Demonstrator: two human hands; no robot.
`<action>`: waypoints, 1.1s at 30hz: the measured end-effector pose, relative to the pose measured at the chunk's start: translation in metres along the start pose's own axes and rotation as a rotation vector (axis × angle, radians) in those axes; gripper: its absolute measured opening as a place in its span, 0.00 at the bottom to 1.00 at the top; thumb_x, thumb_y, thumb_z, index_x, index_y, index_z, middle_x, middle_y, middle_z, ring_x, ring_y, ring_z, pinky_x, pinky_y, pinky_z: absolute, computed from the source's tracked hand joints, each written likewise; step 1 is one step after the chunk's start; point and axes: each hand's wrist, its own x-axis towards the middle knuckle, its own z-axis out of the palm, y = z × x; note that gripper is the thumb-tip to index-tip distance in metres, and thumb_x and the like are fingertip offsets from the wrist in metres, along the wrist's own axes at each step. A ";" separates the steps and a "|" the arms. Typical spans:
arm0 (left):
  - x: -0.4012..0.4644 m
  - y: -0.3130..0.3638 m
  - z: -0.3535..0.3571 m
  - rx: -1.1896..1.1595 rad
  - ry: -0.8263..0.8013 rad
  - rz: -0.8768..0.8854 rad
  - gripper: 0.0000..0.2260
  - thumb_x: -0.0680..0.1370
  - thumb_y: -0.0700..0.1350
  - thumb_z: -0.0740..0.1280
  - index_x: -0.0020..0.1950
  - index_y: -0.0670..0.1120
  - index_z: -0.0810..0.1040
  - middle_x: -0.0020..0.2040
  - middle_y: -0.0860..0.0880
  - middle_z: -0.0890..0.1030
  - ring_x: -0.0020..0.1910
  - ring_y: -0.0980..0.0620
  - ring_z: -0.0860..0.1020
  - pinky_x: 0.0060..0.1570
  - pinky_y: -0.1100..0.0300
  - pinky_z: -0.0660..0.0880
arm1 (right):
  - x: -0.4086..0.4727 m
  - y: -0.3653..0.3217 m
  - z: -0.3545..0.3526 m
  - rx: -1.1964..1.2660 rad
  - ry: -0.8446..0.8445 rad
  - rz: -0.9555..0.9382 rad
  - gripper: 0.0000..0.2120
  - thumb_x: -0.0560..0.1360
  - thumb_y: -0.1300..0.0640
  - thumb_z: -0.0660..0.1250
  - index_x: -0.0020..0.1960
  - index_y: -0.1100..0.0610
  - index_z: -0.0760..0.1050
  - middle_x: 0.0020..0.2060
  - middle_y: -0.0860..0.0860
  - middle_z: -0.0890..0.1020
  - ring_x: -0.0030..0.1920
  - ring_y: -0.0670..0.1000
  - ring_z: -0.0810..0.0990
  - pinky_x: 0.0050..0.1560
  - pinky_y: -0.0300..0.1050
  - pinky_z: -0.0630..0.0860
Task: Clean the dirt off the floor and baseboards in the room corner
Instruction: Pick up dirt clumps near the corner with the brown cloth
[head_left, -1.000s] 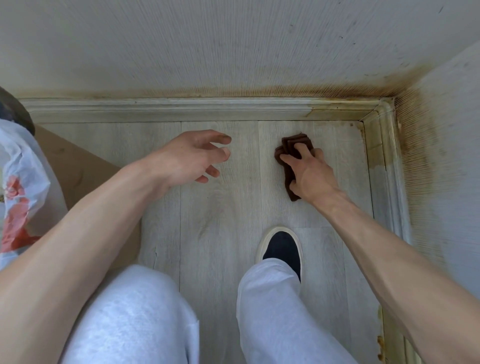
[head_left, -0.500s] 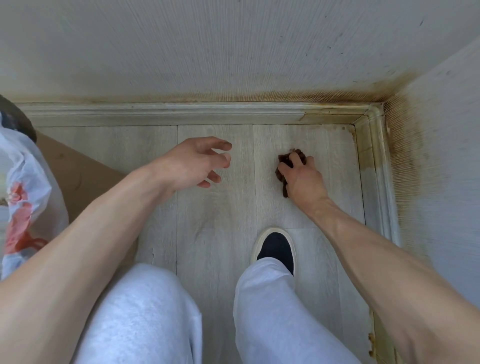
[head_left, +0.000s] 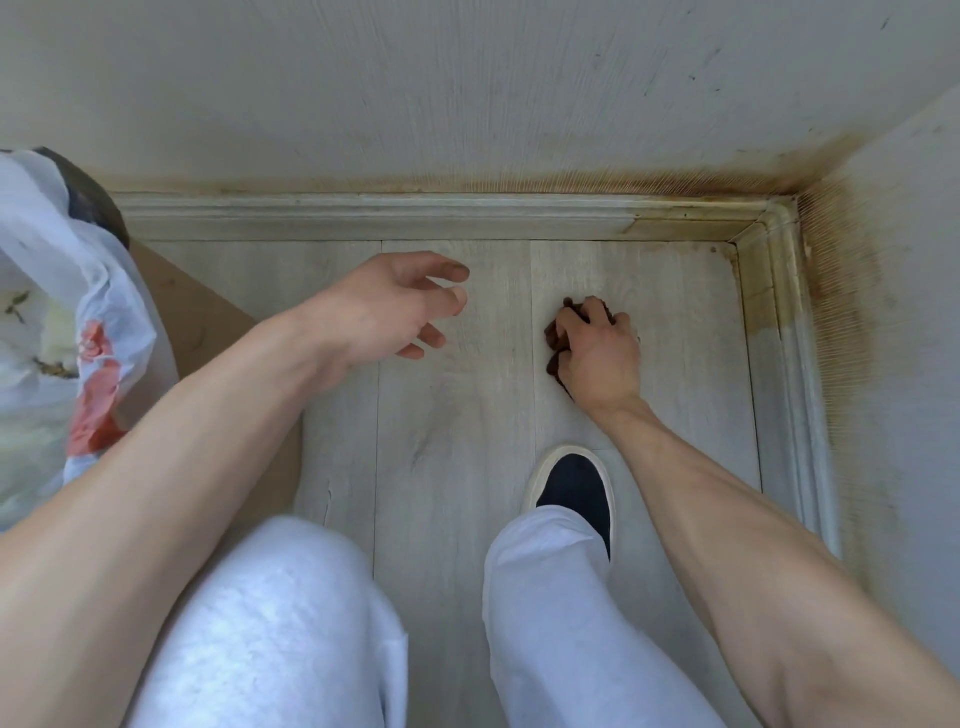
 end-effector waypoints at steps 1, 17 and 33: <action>-0.002 -0.001 -0.001 0.001 0.001 0.010 0.13 0.83 0.48 0.66 0.68 0.54 0.78 0.59 0.51 0.83 0.45 0.53 0.82 0.48 0.60 0.78 | 0.000 0.000 0.000 0.054 0.039 0.020 0.12 0.73 0.66 0.68 0.56 0.58 0.79 0.60 0.56 0.77 0.52 0.62 0.74 0.39 0.47 0.66; -0.106 0.025 -0.049 -0.501 0.338 0.442 0.11 0.80 0.41 0.68 0.58 0.56 0.81 0.57 0.47 0.84 0.44 0.54 0.83 0.48 0.57 0.80 | -0.041 -0.083 -0.198 1.799 -0.053 0.393 0.16 0.70 0.60 0.76 0.54 0.55 0.76 0.46 0.55 0.83 0.46 0.51 0.83 0.50 0.44 0.81; -0.263 -0.064 -0.127 -0.412 1.071 0.511 0.14 0.80 0.39 0.69 0.62 0.55 0.81 0.61 0.61 0.78 0.61 0.60 0.78 0.56 0.61 0.78 | -0.060 -0.389 -0.306 1.305 -0.879 -0.032 0.21 0.77 0.58 0.66 0.69 0.63 0.75 0.63 0.64 0.81 0.63 0.65 0.80 0.68 0.60 0.74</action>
